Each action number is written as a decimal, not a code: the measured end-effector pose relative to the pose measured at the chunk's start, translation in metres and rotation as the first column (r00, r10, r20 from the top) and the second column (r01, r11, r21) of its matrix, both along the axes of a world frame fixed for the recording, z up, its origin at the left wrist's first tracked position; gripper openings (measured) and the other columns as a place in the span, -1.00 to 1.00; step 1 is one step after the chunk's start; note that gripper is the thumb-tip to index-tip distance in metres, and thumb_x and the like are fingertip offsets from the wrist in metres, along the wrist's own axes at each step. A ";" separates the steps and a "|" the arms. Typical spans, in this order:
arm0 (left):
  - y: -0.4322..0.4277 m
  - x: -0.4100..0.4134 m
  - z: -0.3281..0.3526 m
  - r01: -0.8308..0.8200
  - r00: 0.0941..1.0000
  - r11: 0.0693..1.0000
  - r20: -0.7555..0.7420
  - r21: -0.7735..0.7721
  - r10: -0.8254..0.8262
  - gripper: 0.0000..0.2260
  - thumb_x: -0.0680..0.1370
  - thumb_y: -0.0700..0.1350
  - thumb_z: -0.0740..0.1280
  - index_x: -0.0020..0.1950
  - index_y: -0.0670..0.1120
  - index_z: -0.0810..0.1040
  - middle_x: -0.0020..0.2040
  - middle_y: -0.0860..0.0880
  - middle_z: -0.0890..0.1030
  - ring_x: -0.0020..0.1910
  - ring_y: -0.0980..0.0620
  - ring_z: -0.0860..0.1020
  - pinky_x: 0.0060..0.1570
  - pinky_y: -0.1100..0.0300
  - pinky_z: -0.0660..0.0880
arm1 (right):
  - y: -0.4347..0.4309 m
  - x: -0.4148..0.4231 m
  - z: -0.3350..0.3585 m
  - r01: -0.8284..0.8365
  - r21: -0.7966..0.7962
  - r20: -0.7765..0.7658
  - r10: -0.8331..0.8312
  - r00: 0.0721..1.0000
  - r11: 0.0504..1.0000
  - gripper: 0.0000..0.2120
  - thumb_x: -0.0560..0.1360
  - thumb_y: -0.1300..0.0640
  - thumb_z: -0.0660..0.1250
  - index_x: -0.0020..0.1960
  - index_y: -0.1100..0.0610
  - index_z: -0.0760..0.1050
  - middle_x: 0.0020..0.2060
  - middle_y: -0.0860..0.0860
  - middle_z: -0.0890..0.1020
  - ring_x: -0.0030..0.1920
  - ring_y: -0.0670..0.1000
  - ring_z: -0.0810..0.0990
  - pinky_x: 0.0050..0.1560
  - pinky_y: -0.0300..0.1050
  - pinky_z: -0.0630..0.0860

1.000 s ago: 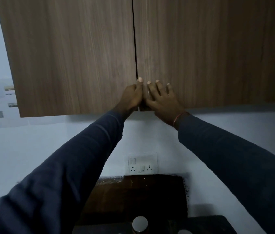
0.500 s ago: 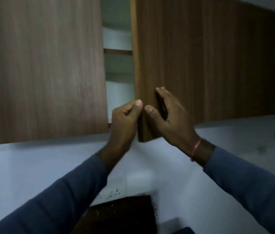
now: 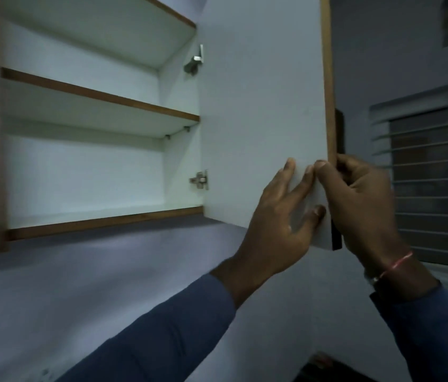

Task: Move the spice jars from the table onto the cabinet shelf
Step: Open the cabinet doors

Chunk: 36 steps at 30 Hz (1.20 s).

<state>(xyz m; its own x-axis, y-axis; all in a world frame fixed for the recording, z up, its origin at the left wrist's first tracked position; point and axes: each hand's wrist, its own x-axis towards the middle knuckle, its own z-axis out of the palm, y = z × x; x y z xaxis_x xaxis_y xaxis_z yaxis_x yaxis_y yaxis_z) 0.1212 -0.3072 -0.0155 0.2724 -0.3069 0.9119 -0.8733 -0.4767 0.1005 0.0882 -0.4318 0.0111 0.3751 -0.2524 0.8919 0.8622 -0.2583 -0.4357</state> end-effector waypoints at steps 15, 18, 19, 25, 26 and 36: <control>-0.070 0.081 0.013 -0.137 0.984 0.920 -0.056 0.367 0.169 -0.39 0.52 -0.10 0.35 0.53 0.03 0.22 0.60 -0.05 -0.02 0.57 0.00 -0.03 0.46 0.16 0.06 | -0.073 0.107 -0.012 0.231 0.347 -0.127 -0.198 0.972 0.909 -0.80 0.57 0.15 0.30 0.13 0.21 0.56 -0.07 -0.01 0.62 -0.06 -0.08 0.60 0.04 -0.09 0.59; -0.048 0.063 0.021 -0.121 0.991 0.950 -0.018 0.289 0.132 -0.66 0.52 -0.15 0.32 0.31 -0.10 0.54 0.36 -0.13 0.50 0.34 -0.07 0.44 0.33 0.04 0.38 | -0.026 0.100 -0.026 0.338 0.483 0.152 -0.458 0.876 0.808 -0.86 0.51 0.32 0.30 0.06 0.29 0.53 0.02 0.15 0.52 0.05 0.02 0.53 0.15 -0.15 0.51; -0.032 0.059 0.023 -0.161 0.987 0.952 0.030 0.261 0.159 -0.75 0.51 -0.18 0.31 0.17 -0.14 0.61 0.17 -0.12 0.61 0.15 -0.09 0.54 0.15 -0.01 0.49 | -0.004 0.101 -0.030 0.341 0.457 0.240 -0.484 0.842 0.821 -0.88 0.50 0.35 0.30 0.03 0.30 0.54 0.00 0.17 0.53 0.07 0.02 0.52 0.17 -0.19 0.48; 0.105 0.039 0.025 -0.633 0.774 0.736 0.211 0.242 0.597 -0.88 0.50 -0.14 0.32 -0.09 -0.16 0.60 -0.13 -0.12 0.60 -0.13 -0.12 0.54 -0.18 0.01 0.45 | 0.136 0.107 -0.033 -0.139 0.250 0.115 0.113 0.987 0.958 -0.90 0.56 0.23 0.29 -0.02 0.12 0.58 -0.21 -0.13 0.61 -0.19 -0.20 0.58 -0.10 -0.32 0.50; 0.129 0.031 0.025 -0.699 0.715 0.667 0.242 0.259 0.656 -0.90 0.47 -0.17 0.33 -0.12 -0.18 0.60 -0.17 -0.14 0.59 -0.18 -0.15 0.53 -0.25 0.05 0.42 | 0.162 0.107 -0.032 -0.173 0.194 0.069 0.162 0.984 0.966 -0.88 0.57 0.21 0.28 -0.02 0.12 0.60 -0.22 -0.15 0.61 -0.20 -0.21 0.57 -0.11 -0.37 0.47; 0.359 -0.100 0.032 -0.951 -0.171 -0.216 0.206 0.220 0.963 -0.50 0.53 0.01 0.25 0.42 -0.17 0.32 0.47 -0.26 0.25 0.45 -0.27 0.22 0.35 -0.25 0.18 | 0.424 0.041 -0.012 -0.808 -0.063 -0.351 0.745 0.568 0.586 -0.77 0.56 0.05 0.29 0.14 0.15 0.55 -0.04 0.00 0.65 0.01 0.01 0.62 -0.07 -0.18 0.49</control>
